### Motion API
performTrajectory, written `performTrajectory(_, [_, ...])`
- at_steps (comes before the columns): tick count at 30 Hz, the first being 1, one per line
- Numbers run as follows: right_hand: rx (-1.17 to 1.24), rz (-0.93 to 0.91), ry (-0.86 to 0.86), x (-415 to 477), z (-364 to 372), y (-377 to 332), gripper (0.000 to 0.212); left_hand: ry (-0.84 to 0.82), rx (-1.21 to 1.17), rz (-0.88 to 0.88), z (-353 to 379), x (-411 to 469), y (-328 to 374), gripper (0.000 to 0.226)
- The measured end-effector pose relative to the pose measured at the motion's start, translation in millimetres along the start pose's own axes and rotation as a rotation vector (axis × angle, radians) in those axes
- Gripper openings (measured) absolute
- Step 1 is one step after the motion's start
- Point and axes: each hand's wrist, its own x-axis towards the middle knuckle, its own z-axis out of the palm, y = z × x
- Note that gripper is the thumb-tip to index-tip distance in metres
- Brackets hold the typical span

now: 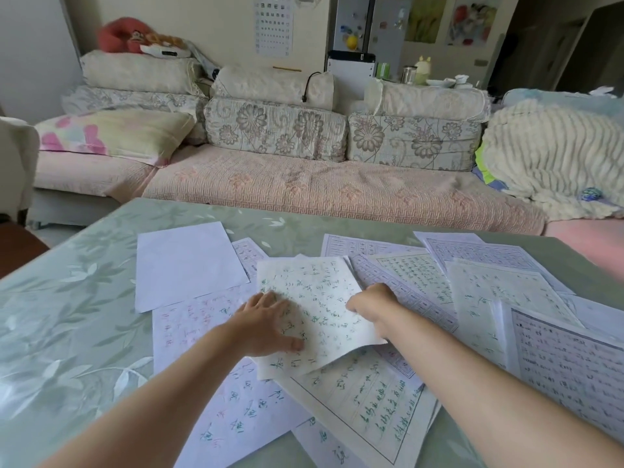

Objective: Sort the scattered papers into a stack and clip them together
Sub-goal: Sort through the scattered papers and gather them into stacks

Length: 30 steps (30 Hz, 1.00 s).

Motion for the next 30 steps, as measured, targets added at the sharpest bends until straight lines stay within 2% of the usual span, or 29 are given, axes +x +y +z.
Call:
performTrajectory(4, [-0.101, -0.055, -0.006, -1.7, -1.9, 8.5, 0.038, 0.086, -0.053, -0.002, 2.1, -1.6, 1.0, 0.106])
performTrajectory(7, [-0.086, -0.21, -0.019, -3.2, -18.3, 9.6, 0.02, 0.285, -0.256, -0.092, -3.8, 3.8, 7.4, 0.106])
performTrajectory(9, [-0.021, -0.311, -0.061, -3.1, -35.4, 9.2, 0.016, 0.435, -0.506, -0.201, -15.2, 7.8, 15.7, 0.099])
performTrajectory(10, [0.013, -0.344, -0.087, -2.2, -44.0, 9.7, 0.016, 0.482, -0.702, -0.247, -21.6, 10.0, 19.2, 0.088])
performTrajectory(12, [0.076, -0.379, -0.136, 1.6, -59.3, 13.1, 0.019, 0.456, -1.131, -0.285, -32.2, 11.4, 29.5, 0.063])
performTrajectory(14, [0.088, -0.385, -0.16, 6.6, -70.4, 18.1, 0.02, 0.386, -1.362, -0.305, -35.2, 13.8, 38.9, 0.055])
performTrajectory(17, [-0.032, -0.373, -0.126, 12.0, -79.8, 25.0, 0.017, 0.351, -1.384, -0.326, -32.5, 19.6, 53.8, 0.046])
performTrajectory(21, [-0.219, -0.326, -0.082, 29.2, -83.8, 38.3, 0.014, 0.332, -1.35, -0.348, -24.5, 29.6, 71.3, 0.045])
performTrajectory(23, [-0.32, -0.296, -0.043, 39.1, -85.2, 42.2, 0.028, 0.341, -1.297, -0.39, -17.6, 35.4, 75.1, 0.046])
performTrajectory(26, [-0.5, -0.229, 0.04, 47.0, -87.9, 41.5, 0.065, 0.369, -1.219, -0.431, -6.6, 41.1, 78.4, 0.043])
performTrajectory(30, [-0.549, -0.145, 0.068, 61.2, -87.1, 33.8, 0.087, 0.38, -1.154, -0.483, 2.5, 49.2, 84.5, 0.037])
